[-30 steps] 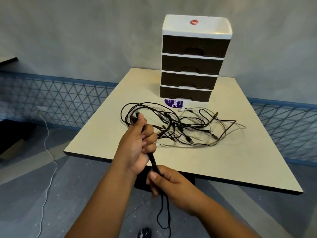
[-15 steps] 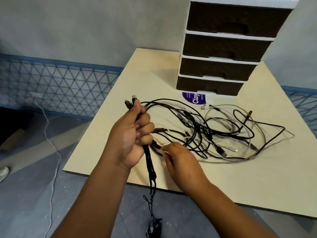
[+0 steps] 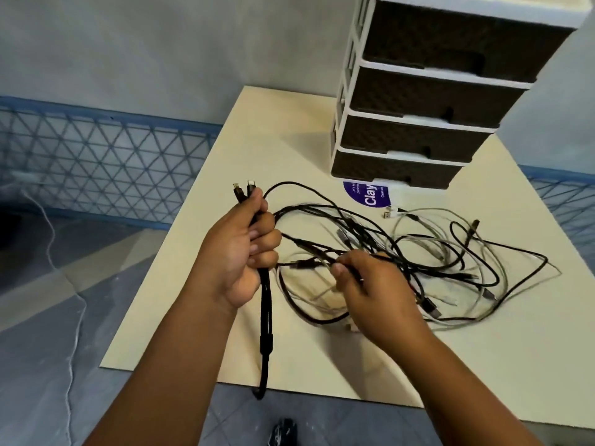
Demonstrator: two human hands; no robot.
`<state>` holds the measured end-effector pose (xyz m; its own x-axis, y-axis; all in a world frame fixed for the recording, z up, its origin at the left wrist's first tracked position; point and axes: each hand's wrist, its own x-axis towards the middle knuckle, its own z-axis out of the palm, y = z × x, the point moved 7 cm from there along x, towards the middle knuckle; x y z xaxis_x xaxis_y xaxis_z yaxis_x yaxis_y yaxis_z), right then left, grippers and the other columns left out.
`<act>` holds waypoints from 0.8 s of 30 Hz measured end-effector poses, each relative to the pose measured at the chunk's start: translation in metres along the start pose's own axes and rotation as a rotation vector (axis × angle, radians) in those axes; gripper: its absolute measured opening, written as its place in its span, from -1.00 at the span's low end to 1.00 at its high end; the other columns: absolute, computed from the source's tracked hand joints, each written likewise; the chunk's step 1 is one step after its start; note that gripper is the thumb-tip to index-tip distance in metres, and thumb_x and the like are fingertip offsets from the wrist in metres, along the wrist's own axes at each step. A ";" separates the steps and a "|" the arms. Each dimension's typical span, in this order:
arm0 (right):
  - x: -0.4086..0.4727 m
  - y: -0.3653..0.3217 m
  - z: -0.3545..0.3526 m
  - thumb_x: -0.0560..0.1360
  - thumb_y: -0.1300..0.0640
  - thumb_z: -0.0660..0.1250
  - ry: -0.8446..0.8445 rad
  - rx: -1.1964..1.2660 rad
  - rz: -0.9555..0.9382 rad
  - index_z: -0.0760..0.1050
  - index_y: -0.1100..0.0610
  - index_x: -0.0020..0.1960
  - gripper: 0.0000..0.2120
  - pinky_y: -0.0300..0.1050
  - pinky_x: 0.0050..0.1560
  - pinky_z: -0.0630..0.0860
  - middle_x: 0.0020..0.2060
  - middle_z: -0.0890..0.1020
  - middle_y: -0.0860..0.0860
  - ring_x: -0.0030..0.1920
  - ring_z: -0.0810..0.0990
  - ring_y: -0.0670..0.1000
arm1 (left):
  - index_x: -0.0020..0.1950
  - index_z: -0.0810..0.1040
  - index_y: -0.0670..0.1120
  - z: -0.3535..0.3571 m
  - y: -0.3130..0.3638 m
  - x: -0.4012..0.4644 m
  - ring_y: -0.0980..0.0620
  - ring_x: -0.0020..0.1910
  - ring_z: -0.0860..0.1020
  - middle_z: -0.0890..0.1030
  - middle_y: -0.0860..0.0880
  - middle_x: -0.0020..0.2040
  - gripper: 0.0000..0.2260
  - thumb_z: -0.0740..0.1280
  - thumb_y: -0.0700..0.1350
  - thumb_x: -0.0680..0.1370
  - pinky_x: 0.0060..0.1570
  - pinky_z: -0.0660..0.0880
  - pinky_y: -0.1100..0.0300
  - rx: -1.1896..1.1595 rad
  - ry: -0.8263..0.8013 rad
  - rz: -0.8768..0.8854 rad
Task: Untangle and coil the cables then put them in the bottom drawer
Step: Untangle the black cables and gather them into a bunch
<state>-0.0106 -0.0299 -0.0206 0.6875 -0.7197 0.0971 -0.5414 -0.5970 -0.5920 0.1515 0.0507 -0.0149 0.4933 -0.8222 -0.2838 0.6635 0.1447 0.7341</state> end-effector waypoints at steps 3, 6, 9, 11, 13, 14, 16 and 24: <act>0.010 0.007 -0.027 0.63 0.10 0.21 -0.029 0.548 0.266 0.51 0.10 -0.13 -0.80 -0.08 -0.24 0.39 -0.42 0.62 0.01 -0.39 0.50 -0.08 | -0.21 0.40 -0.02 0.005 0.000 0.002 0.20 -0.58 0.11 0.16 0.09 -0.49 -0.75 0.20 0.03 0.63 -0.64 0.02 0.38 0.014 -0.010 -0.022; 0.021 0.002 -0.062 0.64 0.14 0.17 0.034 0.924 0.320 0.49 0.17 -0.01 -0.84 -0.09 -0.23 0.34 -0.44 0.57 0.05 -0.38 0.46 0.01 | -0.21 0.40 -0.02 0.015 -0.001 0.000 0.19 -0.58 0.11 0.16 0.08 -0.49 -0.76 0.21 0.01 0.63 -0.64 0.01 0.38 0.030 -0.024 -0.030; 0.032 -0.011 -0.095 0.63 0.22 0.18 0.075 1.124 0.241 0.41 0.12 0.24 -0.81 -0.11 -0.23 0.44 -0.35 0.61 0.08 -0.37 0.48 0.02 | -0.21 0.39 -0.03 0.030 -0.001 -0.003 0.19 -0.58 0.11 0.17 0.08 -0.49 -0.77 0.20 -0.03 0.64 -0.64 0.02 0.39 0.064 -0.040 -0.014; 0.037 -0.022 -0.113 0.62 0.29 0.17 0.089 1.185 0.156 0.34 0.08 0.36 -0.66 -0.14 -0.21 0.53 -0.26 0.65 0.12 -0.34 0.54 0.02 | -0.20 0.40 -0.04 0.041 -0.002 -0.008 0.19 -0.58 0.11 0.17 0.08 -0.49 -0.79 0.22 -0.05 0.63 -0.63 0.02 0.38 0.107 -0.059 0.004; 0.044 -0.036 -0.127 0.63 0.31 0.11 0.049 1.217 0.047 0.35 0.10 0.39 -0.64 -0.13 -0.17 0.58 -0.19 0.67 0.13 -0.28 0.61 0.03 | -0.17 0.44 -0.06 0.054 -0.002 -0.013 0.18 -0.56 0.10 0.17 0.07 -0.48 -0.83 0.26 -0.05 0.61 -0.61 0.02 0.38 0.169 -0.078 0.029; 0.047 -0.043 -0.133 0.63 0.32 0.07 0.012 1.242 -0.005 0.38 0.13 0.36 -0.65 -0.12 -0.15 0.58 -0.14 0.68 0.14 -0.23 0.64 0.05 | -0.14 0.46 -0.07 0.061 -0.003 -0.015 0.17 -0.55 0.10 0.17 0.07 -0.46 -0.85 0.28 -0.05 0.60 -0.60 0.03 0.38 0.207 -0.091 0.041; 0.053 -0.056 -0.147 0.59 0.35 -0.01 -0.045 1.279 -0.111 0.45 0.16 0.28 -0.62 -0.12 -0.13 0.55 -0.03 0.69 0.15 -0.08 0.69 0.11 | -0.10 0.49 -0.08 0.076 -0.004 -0.021 0.17 -0.54 0.10 0.16 0.07 -0.45 -0.86 0.29 -0.05 0.60 -0.60 0.05 0.38 0.255 -0.120 0.061; 0.067 -0.053 -0.177 0.54 0.14 0.37 0.264 -0.324 -0.333 0.62 -0.02 0.16 -0.78 -0.17 -0.07 0.50 -0.10 0.59 -0.12 -0.01 0.56 -0.07 | -0.16 0.47 -0.08 0.093 -0.006 -0.020 0.18 -0.57 0.10 0.16 0.06 -0.47 -0.78 0.23 0.00 0.62 -0.61 0.01 0.37 0.188 -0.073 0.043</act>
<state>-0.0216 -0.1091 0.1588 0.7251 -0.5119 0.4606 -0.4649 -0.8574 -0.2209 0.0857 0.0147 0.0440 0.4726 -0.8561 -0.2089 0.5226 0.0814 0.8487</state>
